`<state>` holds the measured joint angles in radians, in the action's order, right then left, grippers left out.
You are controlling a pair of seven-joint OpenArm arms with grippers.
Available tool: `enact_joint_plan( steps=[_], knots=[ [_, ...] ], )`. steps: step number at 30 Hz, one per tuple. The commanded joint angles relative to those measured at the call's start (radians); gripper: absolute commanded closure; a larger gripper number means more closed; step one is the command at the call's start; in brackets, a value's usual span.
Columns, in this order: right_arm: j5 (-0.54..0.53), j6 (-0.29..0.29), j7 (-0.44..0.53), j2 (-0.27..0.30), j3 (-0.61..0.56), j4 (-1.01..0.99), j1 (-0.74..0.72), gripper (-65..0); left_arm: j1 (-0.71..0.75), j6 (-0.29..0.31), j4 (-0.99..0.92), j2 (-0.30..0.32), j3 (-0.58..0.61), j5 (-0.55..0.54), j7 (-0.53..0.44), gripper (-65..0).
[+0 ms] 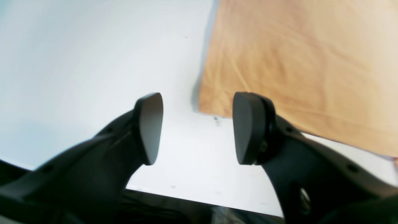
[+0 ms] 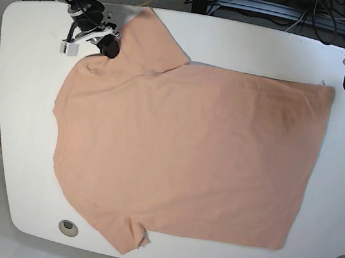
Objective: Fold the T-shirt properly
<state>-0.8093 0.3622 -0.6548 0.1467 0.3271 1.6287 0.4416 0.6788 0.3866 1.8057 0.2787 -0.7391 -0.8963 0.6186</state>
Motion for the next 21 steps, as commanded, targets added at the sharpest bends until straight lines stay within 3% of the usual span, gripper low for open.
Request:
enact_joint_plan(
  steps=[1,5,17,21],
  knots=[
    [0.017,-0.001,0.005,0.011,-0.01,0.011,-0.001,0.0,-0.008,0.019,-0.018,0.031,-0.02,-0.06,0.052,-35.8],
    [0.029,-0.002,0.003,0.011,-0.018,0.011,-0.004,0.0,-0.04,0.026,-0.077,0.038,-0.024,-0.075,0.103,-36.9],
    [0.023,-0.008,-0.014,0.015,-0.012,0.011,-0.002,0.0,-0.131,0.041,-0.214,0.047,-0.012,-0.017,0.131,-38.7],
    [0.022,-0.003,-0.01,0.017,-0.011,0.012,-0.001,0.0,-0.18,0.116,-0.291,0.042,-0.018,-0.037,0.167,-38.7]
  ],
)
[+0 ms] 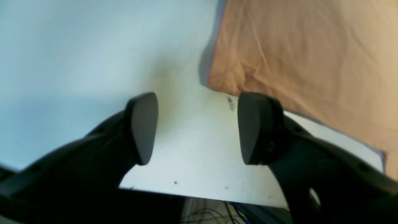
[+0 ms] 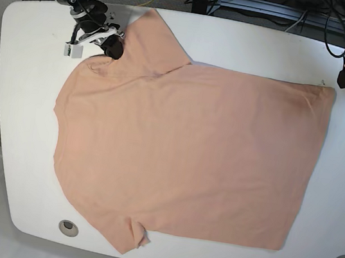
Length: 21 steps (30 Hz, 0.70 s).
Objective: Fold the T-shirt properly
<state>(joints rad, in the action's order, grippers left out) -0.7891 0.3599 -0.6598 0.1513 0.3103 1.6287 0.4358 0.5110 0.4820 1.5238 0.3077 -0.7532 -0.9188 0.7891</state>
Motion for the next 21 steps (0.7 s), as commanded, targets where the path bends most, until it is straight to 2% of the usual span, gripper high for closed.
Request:
enact_joint_plan(
  steps=[1,8,10,11,21],
  knots=[
    [0.001,0.0,-0.005,0.013,0.006,0.011,0.004,0.0,-0.02,0.035,-0.021,0.013,-0.005,-0.015,0.003,-38.6],
    [0.002,0.0,-0.006,0.016,0.003,0.01,0.003,0.0,-0.064,0.139,-0.09,0.016,-0.002,-0.036,0.026,-38.5],
    [0.007,-0.002,-0.013,0.011,0.001,0.008,0.0,0.0,-0.077,0.201,-0.127,0.012,-0.007,-0.046,0.032,-37.8],
    [0.007,-0.002,-0.014,0.011,0.001,0.008,0.0,0.0,-0.083,0.21,-0.136,0.013,-0.007,-0.049,0.035,-37.7],
    [0.011,-0.001,-0.023,0.005,0.006,0.008,0.002,0.0,-0.107,0.216,-0.188,0.011,0.029,-0.062,0.06,-35.7]
  ],
)
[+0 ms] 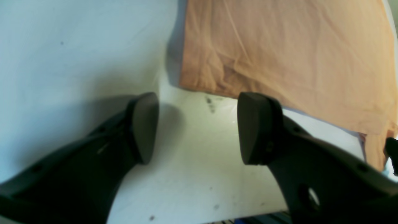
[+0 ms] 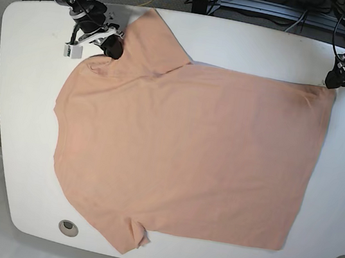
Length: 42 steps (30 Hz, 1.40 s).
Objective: Fold the T-shirt properly
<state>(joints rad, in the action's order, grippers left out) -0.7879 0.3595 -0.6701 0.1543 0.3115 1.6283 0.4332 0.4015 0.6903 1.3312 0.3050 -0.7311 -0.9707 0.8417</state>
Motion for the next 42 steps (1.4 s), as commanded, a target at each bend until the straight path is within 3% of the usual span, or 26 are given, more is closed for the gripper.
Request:
enact_joint_plan(
  steps=[1,9,17,37,42],
  knots=[
    [0.01,-0.001,-0.013,0.002,0.005,0.008,0.004,0.0,0.001,0.008,0.004,0.014,0.011,-0.009,0.01,-35.5],
    [0.009,-0.006,-0.017,0.005,0.002,0.011,0.004,0.0,-0.013,0.004,0.022,0.01,0.065,0.01,0.003,-36.2],
    [0.007,-0.005,-0.02,0.006,0.005,0.013,0.005,0.0,-0.013,-0.098,0.029,0.01,0.121,0.019,-0.021,-36.1],
    [0.002,-0.004,-0.021,0.004,0.008,0.015,0.008,0.0,-0.042,-0.069,-0.012,-0.01,0.154,0.058,-0.03,-36.1],
    [0.002,-0.007,-0.025,0.004,0.009,0.016,0.003,0.0,-0.044,0.008,-0.011,-0.015,0.145,0.047,-0.01,-24.8]
  ],
)
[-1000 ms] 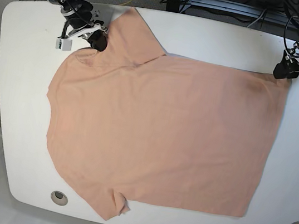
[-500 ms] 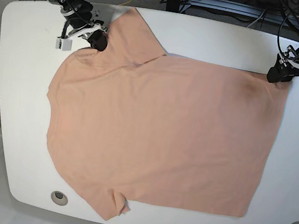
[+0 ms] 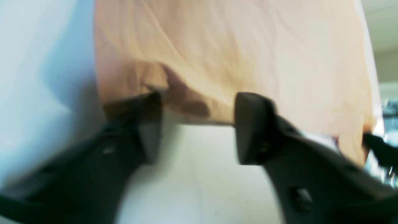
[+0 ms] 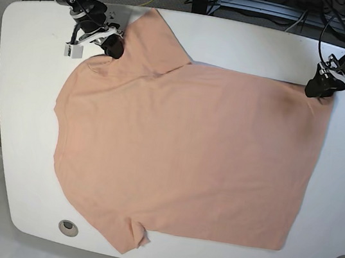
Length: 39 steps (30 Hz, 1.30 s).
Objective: Fold the T-shirt properly
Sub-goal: 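Lower the open left gripper onto the shirt's shoulder corner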
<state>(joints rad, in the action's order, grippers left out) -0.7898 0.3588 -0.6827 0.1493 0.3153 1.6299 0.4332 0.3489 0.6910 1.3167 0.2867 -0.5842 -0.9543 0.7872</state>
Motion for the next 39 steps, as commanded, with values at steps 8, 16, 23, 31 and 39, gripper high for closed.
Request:
enact_joint_plan(
  steps=[8,16,23,31,39],
  knots=[
    [0.002,-0.001,-0.014,0.007,0.008,0.013,0.003,0.0,0.012,0.007,0.009,0.005,0.004,0.011,0.059,0.0],
    [0.0,-0.001,-0.018,0.009,0.007,0.013,0.0,0.0,0.013,-0.056,0.02,0.01,0.002,0.037,0.063,-4.1],
    [0.001,-0.002,-0.027,0.01,0.007,0.013,0.0,0.0,0.017,-0.229,0.049,0.014,0.003,0.071,0.047,-29.2],
    [0.0,0.004,-0.027,0.007,0.008,0.01,0.0,0.0,0.027,-0.269,0.098,0.021,-0.01,0.058,0.029,-31.5],
    [0.003,0.004,-0.029,0.007,0.009,0.016,-0.001,0.0,0.017,-0.25,0.102,0.032,-0.026,0.065,0.033,-34.0]
  ],
)
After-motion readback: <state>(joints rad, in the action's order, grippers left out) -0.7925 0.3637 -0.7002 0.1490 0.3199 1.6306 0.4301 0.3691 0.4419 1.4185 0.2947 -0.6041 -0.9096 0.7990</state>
